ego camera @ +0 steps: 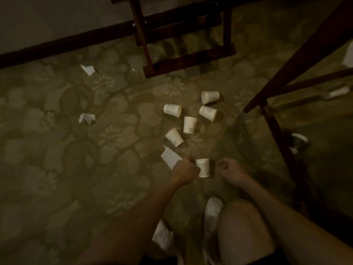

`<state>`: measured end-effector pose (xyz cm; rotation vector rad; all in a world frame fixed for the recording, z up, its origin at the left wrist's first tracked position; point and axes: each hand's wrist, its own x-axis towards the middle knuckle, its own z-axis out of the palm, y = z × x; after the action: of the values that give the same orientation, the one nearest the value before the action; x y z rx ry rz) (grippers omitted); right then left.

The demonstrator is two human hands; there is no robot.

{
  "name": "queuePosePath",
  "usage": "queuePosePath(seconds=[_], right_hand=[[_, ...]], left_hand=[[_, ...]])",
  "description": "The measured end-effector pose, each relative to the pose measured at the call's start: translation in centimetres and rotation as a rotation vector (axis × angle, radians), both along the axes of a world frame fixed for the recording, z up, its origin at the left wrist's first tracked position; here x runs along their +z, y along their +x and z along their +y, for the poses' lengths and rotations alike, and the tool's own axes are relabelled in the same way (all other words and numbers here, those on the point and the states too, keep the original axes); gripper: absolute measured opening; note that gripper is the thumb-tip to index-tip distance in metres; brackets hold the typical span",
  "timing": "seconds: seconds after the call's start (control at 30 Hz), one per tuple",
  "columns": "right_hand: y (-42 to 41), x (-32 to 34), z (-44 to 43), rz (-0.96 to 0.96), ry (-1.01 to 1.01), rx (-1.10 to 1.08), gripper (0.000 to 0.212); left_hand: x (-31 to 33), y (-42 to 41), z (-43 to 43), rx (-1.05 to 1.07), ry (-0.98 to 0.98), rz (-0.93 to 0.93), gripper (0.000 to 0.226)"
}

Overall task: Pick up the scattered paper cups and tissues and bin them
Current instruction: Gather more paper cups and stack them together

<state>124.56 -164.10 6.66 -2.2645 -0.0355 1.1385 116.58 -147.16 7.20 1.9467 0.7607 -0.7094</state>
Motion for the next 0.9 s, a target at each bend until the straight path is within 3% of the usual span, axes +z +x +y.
queuePosePath(seconds=[0.17,0.33,0.47,0.57,0.67,0.73,0.83,0.9], right_hand=[[2.1,-15.7,1.4,0.183,-0.023,0.021,0.024],[1.5,-23.2,3.2,0.246,0.014,0.029,0.075],[1.4,-23.1,5.7,0.144,-0.006,-0.150,0.082],[3.4,-21.6,7.9,0.129,0.059,-0.424,0.066],[6.4,-20.8,9.7,0.053,0.118,-0.403,0.061],[8.3,-20.6,10.9,0.013,0.179,-0.385,0.069],[10.7,-20.3,13.0,0.090,0.319,-0.354,0.080],[11.5,-20.5,14.6,0.137,0.343,-0.321,0.084]], left_hand=[[-15.4,2.5,1.4,0.018,-0.079,0.027,0.047],[-23.0,3.8,2.5,-0.010,-0.210,0.089,0.049],[-22.9,5.3,3.5,0.030,-0.214,0.015,0.037],[-20.6,8.0,5.3,0.189,-0.241,-0.158,0.044],[-19.5,10.4,7.9,0.486,0.223,-0.427,0.054],[-20.3,10.9,9.8,0.681,0.396,-0.376,0.077],[-23.1,10.5,11.4,0.769,0.166,-0.134,0.117],[-24.8,9.9,11.5,0.780,0.015,-0.102,0.122]])
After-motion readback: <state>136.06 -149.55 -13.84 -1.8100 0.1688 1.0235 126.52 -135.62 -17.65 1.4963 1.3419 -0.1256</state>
